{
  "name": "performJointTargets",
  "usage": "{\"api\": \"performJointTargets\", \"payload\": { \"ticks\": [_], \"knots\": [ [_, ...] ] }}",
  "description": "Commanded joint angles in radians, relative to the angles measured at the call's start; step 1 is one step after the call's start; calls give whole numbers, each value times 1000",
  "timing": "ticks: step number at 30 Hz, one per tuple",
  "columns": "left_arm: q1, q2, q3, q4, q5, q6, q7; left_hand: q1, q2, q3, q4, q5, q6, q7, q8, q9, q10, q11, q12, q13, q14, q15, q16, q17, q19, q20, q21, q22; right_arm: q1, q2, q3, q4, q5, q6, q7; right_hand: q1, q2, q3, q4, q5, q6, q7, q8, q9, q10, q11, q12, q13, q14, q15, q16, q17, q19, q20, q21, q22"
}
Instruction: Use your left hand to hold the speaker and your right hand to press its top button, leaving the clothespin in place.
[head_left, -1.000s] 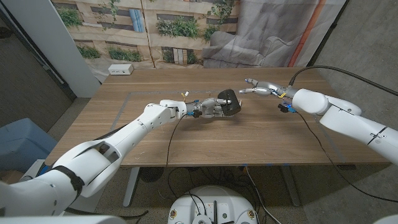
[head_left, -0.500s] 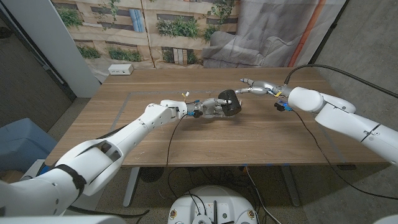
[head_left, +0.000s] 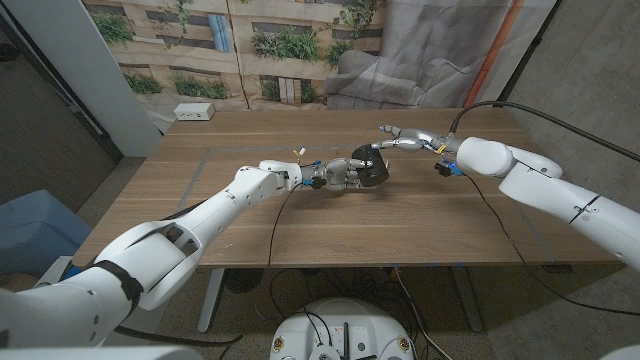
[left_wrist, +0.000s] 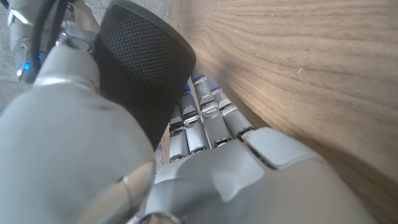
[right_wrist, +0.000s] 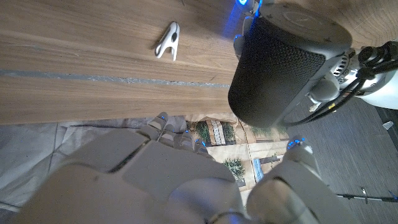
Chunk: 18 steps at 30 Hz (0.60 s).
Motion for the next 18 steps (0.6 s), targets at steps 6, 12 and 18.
{"api": "performJointTargets", "payload": {
  "ticks": [6, 12, 18],
  "knots": [
    [-24, -29, 6, 63, 13, -18, -40, 15, 299, 83, 0, 4, 230, -76, 122, 3, 205, -191, 0, 136, 131, -232, 3, 4, 11, -138, -1, 3, 22, 19, -25, 7, -49, -32, 2, 0, 4, -4, -3, 6, -63, -6, 5, 4, -11, 3, 7, 3, -22, 1, 9, -1, 1, 11, 7, 4],
    [-26, -31, 5, 67, 17, -18, -43, 12, 299, 86, 1, 4, 228, -73, 122, 2, 209, -191, -3, 135, 131, -231, 2, 5, 10, -138, -2, 3, 24, 23, -30, 12, -57, -34, 1, 0, 5, -4, -4, 6, -64, -7, 6, 4, -13, 4, 8, 3, -22, 0, 10, -2, 1, 12, 7, 4],
    [-27, -31, 5, 68, 21, -19, -46, 11, 298, 86, 0, 4, 230, -76, 122, 2, 209, -193, -5, 136, 133, -232, 3, 6, 11, -139, -1, 3, 22, 23, -34, 18, -57, -33, 3, 1, 7, -4, -4, 7, -67, -9, 6, 4, -15, 4, 8, 3, -23, 1, 11, -2, 3, 12, 8, 4]
  ]
}}
